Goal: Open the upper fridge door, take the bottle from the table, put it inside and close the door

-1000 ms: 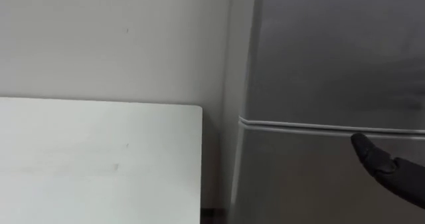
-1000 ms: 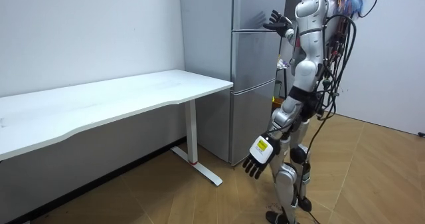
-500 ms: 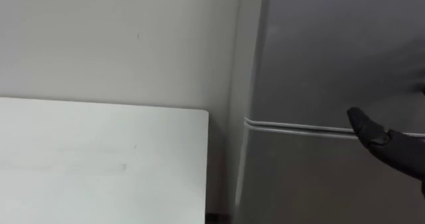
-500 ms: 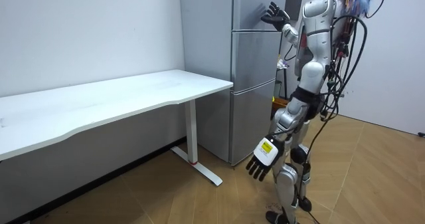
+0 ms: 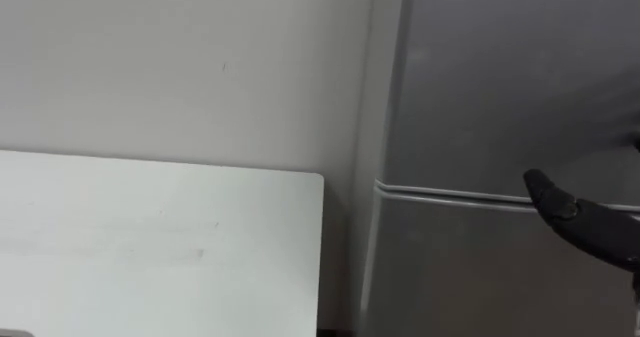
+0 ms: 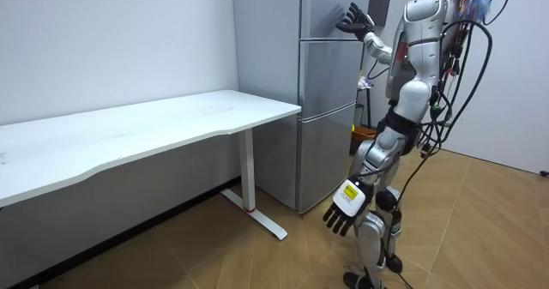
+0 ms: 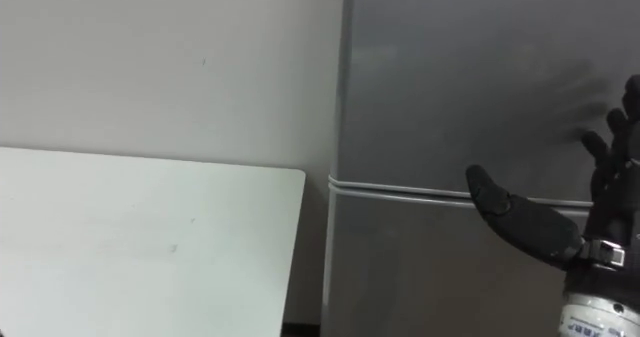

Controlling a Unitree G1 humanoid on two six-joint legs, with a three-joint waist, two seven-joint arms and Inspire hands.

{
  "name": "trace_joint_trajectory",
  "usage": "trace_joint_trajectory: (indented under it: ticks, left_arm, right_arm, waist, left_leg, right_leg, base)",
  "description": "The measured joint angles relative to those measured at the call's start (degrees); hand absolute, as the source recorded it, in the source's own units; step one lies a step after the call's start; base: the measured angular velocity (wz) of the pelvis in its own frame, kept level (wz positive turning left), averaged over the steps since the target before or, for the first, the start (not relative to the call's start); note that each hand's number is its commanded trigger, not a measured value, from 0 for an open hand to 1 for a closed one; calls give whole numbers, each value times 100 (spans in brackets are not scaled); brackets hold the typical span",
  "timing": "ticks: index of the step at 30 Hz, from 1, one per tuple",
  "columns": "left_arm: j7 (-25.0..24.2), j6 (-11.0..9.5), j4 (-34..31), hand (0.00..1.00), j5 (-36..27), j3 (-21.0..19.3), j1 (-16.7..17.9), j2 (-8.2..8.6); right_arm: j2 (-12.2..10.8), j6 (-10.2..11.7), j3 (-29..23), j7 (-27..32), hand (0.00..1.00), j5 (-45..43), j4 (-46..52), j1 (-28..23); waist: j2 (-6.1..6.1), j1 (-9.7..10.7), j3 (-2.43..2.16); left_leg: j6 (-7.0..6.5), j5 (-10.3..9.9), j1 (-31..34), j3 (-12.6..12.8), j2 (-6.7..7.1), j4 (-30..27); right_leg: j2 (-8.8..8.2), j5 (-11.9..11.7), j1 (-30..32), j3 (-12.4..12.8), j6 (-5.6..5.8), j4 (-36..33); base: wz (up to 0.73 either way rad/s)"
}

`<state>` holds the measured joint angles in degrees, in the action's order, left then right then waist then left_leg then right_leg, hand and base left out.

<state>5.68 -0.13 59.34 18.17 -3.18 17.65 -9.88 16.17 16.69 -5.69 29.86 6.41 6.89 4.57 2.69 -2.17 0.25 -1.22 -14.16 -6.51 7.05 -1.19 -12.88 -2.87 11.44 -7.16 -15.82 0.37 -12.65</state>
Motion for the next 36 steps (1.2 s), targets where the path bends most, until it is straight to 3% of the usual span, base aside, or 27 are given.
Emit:
trace_joint_trajectory:
  ticks: [6, 11, 18, 25, 36]
  left_arm:
    - [-102, -9, -155, 0, 1, -6, 21, -15]
    - [-160, -34, -333, 0, 3, -242, 140, -78]
    - [-160, -34, -333, 0, 6, -376, 220, -86]
    - [-161, -33, -408, 0, 4, -535, 275, -85]
    - [-107, -1, -580, 0, -12, -620, 337, -85]
  right_arm:
    - [119, -17, -86, 46, 0, 32, 0, 2]
    - [494, -178, -553, 93, 0, 270, 1, 10]
    - [494, -186, -1071, 139, 0, 605, -1, -40]
    - [496, -262, -1560, 334, 0, 645, -131, -336]
    - [497, -549, -1827, 517, 0, 857, -888, -992]
  waist:
    - [23, 25, -18]
    - [66, 41, -39]
    - [49, 94, -22]
    - [84, 272, -31]
    - [161, 503, -52]
  left_leg:
    - [2, 5, -11, 4, 9, 20]
    - [2, 5, -12, -10, 5, 52]
    - [4, 6, -17, -70, 12, 65]
    - [4, 5, 11, -106, 52, 108]
    - [5, 5, -26, 32, -3, 158]
  right_leg:
    - [3, 0, -2, 10, 1, 25]
    - [31, -16, -22, 14, 14, 106]
    - [37, -16, -24, -11, 16, 147]
    - [38, -16, -43, -19, 27, 191]
    - [42, -15, -23, 8, 29, 188]
  base:
    - [0]
    - [1]
    - [3]
    - [2]
    - [-3]
